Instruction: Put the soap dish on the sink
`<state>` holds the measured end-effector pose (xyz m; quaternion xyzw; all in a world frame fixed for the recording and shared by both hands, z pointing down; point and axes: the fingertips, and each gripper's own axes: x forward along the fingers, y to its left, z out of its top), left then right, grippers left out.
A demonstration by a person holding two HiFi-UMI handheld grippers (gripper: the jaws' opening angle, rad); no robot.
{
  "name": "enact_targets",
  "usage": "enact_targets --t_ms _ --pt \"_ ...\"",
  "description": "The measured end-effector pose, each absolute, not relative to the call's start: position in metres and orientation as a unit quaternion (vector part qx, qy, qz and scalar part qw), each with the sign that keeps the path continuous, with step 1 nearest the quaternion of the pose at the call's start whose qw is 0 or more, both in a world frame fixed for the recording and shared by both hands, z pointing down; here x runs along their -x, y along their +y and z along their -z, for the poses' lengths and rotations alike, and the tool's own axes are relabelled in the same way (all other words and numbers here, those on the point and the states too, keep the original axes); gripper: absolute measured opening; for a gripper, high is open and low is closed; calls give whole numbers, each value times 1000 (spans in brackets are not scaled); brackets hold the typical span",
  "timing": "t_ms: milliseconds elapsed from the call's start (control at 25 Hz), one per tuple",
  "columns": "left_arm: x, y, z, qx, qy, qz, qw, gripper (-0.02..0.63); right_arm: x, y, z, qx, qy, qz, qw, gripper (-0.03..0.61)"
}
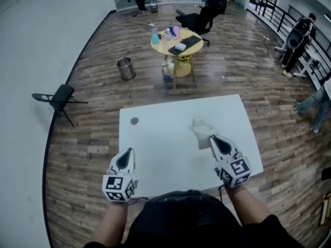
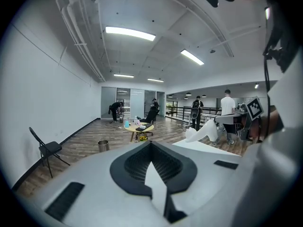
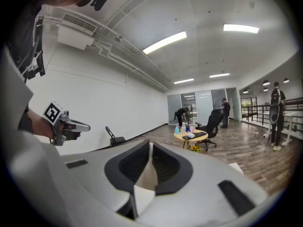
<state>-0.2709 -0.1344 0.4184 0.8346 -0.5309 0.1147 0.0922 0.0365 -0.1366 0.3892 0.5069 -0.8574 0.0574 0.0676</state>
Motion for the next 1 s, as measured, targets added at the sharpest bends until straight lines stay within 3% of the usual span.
enact_targets --t_ms 1000 --pt "268 -135 -424 -833 -531 -118 104 -11 -35 -145 -393 -511 -856 -54 66 34"
